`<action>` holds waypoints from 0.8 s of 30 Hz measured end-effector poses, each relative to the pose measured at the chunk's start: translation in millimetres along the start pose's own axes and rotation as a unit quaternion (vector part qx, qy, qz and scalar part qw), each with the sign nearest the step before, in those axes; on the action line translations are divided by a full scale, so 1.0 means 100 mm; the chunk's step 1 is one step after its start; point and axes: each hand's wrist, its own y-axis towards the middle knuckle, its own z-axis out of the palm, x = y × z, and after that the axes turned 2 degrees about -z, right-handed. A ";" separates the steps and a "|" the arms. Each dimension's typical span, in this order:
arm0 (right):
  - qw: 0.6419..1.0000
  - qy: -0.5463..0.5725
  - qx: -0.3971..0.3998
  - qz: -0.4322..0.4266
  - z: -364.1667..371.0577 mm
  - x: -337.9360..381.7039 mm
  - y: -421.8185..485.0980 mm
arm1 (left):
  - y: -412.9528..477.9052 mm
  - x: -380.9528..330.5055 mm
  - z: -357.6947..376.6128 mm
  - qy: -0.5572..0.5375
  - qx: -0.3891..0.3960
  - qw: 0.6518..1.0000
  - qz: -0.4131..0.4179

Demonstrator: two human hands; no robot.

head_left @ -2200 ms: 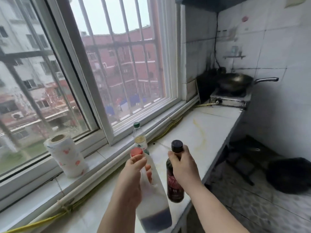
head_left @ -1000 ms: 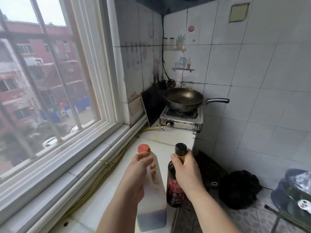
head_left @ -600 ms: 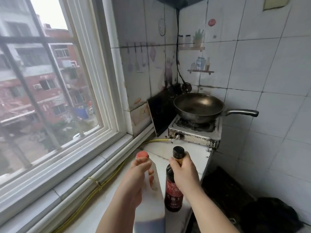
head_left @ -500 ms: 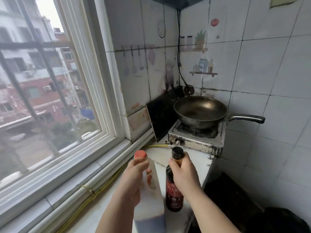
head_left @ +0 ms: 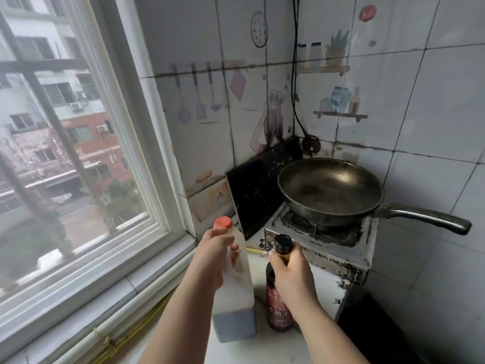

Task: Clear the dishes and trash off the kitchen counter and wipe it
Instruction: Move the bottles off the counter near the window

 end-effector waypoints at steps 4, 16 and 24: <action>1.000 0.003 -0.007 0.007 0.13 -0.01 0.29 | 0.34 -0.05 0.05 -0.001 -0.005 1.000 -0.010; 1.000 -0.020 0.001 0.021 0.52 0.02 0.87 | 1.02 -0.13 0.05 0.046 -0.028 0.999 0.004; 0.999 -0.024 0.045 0.020 0.39 -0.03 0.80 | 0.88 -0.05 -0.05 0.082 -0.124 0.987 0.059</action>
